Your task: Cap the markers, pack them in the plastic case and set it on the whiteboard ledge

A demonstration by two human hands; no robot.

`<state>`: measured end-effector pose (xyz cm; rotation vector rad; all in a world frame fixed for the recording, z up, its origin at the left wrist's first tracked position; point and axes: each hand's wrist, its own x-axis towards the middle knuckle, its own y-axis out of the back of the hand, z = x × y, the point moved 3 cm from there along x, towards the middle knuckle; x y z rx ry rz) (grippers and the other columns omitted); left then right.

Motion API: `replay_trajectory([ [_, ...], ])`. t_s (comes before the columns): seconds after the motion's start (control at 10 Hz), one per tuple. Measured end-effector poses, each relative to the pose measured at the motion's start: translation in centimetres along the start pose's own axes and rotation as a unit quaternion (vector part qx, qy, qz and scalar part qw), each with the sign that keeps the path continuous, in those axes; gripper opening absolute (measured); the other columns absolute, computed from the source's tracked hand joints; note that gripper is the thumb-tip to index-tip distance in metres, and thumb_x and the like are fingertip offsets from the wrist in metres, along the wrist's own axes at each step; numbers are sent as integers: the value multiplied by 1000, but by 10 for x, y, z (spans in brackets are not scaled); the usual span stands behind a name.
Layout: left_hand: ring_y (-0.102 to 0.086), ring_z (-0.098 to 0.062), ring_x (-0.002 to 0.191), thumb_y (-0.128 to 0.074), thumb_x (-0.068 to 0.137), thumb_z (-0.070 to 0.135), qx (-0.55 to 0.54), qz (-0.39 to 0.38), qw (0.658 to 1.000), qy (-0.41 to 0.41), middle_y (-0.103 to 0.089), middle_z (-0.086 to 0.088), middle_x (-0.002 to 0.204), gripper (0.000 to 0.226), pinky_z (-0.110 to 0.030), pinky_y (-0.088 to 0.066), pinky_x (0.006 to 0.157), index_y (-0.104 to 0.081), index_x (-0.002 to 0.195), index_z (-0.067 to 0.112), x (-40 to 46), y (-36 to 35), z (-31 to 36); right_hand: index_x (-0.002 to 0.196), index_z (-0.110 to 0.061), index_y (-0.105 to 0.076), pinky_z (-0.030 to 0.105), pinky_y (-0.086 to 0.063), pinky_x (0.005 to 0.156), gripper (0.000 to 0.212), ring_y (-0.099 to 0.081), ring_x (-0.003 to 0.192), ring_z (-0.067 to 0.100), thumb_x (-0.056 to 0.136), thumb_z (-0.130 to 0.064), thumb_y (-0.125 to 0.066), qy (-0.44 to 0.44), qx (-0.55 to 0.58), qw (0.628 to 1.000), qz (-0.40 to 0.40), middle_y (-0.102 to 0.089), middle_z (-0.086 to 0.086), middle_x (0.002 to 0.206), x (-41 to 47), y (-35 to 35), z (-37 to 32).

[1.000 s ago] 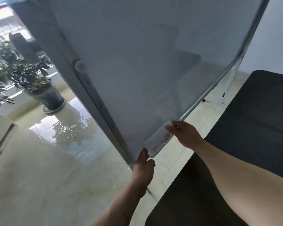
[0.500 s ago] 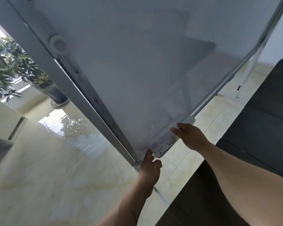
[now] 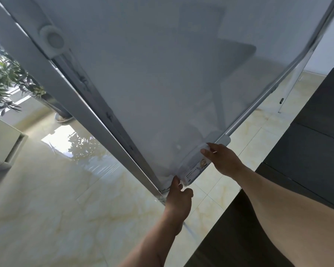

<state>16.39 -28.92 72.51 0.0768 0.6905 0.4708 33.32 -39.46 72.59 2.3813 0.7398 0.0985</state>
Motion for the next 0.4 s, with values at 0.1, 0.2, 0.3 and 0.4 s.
replay_trajectory([
  [0.1,-38,-23,130,-46,86,13,-3,9,1000,-1,-37,3,149,65,-38,-34,101,-22,143,34,0,1,1,113,-25,-62,22,-43,61,33,-63,84,19,94,-46,-46,-10,7,1000,-4,-69,1,96,-2,-1,2],
  [0.2,-37,-23,131,-46,88,9,-4,14,1000,0,-36,3,149,63,-33,-35,95,-24,143,30,1,0,0,116,-25,-61,16,-41,61,35,-63,87,18,93,-48,-47,-13,16,1000,-6,-69,1,99,-6,-1,4],
  [0.3,-34,-22,133,-47,91,9,33,10,999,3,-33,3,150,53,-33,-35,99,-31,140,22,0,0,-1,121,-23,-58,25,-42,71,40,-58,93,18,92,-50,-48,-30,23,999,-12,-67,3,109,-11,0,5],
  [0.4,-42,-27,127,-47,88,10,26,15,1000,-8,-38,-7,146,61,-35,-40,92,-25,144,24,-5,2,-1,130,-21,-52,32,-40,85,50,-55,105,23,90,-51,-50,-58,43,997,2,-61,7,121,-12,2,8],
])
